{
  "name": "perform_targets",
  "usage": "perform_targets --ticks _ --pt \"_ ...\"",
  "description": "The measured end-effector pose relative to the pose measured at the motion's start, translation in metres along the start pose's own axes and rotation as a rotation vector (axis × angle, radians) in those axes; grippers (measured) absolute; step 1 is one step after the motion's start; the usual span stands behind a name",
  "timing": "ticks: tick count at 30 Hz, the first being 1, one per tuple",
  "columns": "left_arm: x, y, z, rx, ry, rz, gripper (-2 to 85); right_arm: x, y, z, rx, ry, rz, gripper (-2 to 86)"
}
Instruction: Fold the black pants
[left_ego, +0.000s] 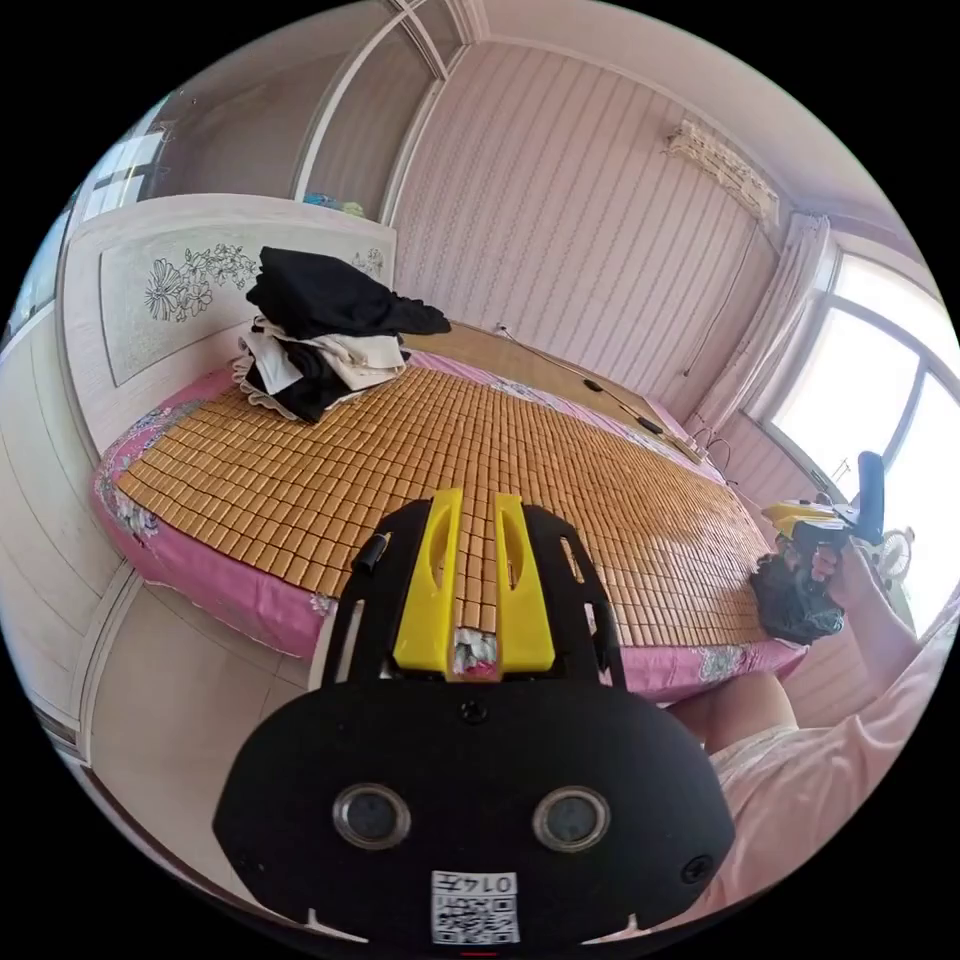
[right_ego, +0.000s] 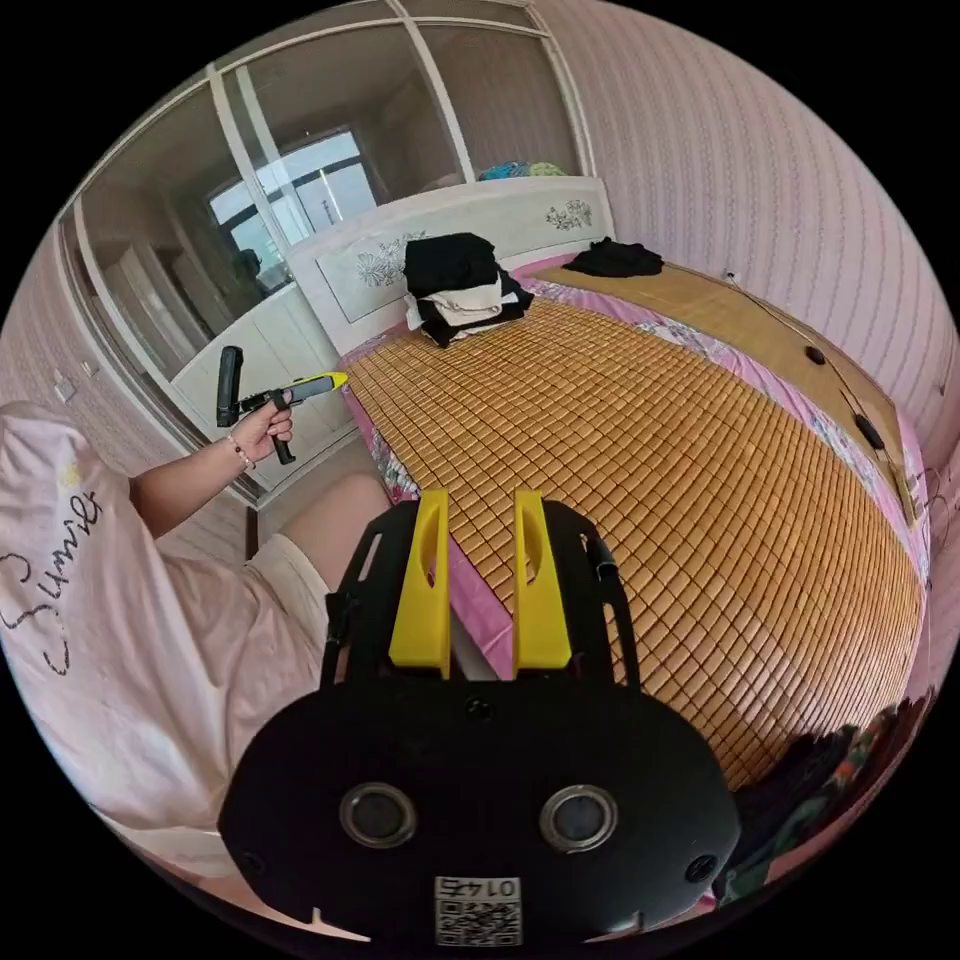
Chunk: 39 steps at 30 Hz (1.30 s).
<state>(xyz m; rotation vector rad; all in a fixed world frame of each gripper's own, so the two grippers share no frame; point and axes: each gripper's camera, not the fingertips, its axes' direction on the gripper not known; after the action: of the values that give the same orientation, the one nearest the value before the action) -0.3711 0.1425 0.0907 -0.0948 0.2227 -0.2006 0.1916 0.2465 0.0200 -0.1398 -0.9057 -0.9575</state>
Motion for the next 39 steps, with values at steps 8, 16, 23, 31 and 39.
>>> perform_targets --ticks 8,16,23,31,39 --pt "-0.120 -0.077 0.005 0.109 -0.163 0.010 7.9 -0.106 -0.266 0.165 -0.142 0.051 -0.450 11.5" --pt "-0.187 -0.164 0.063 0.082 -0.195 0.049 11.4 -0.172 -0.449 0.355 -0.252 0.132 -0.512 12.2" --pt "-0.234 -0.226 0.085 0.073 -0.354 0.124 12.1 -0.157 -0.530 0.447 -0.276 0.256 -0.341 15.4" --pt "-0.276 -0.269 0.096 -0.007 -0.147 -0.044 4.0 -0.122 -0.563 0.485 -0.374 0.220 -0.389 3.0" --pt "-0.250 -0.304 0.024 0.136 -0.062 -0.063 -0.9 -0.073 -0.583 0.348 -0.067 0.070 -0.368 0.6"
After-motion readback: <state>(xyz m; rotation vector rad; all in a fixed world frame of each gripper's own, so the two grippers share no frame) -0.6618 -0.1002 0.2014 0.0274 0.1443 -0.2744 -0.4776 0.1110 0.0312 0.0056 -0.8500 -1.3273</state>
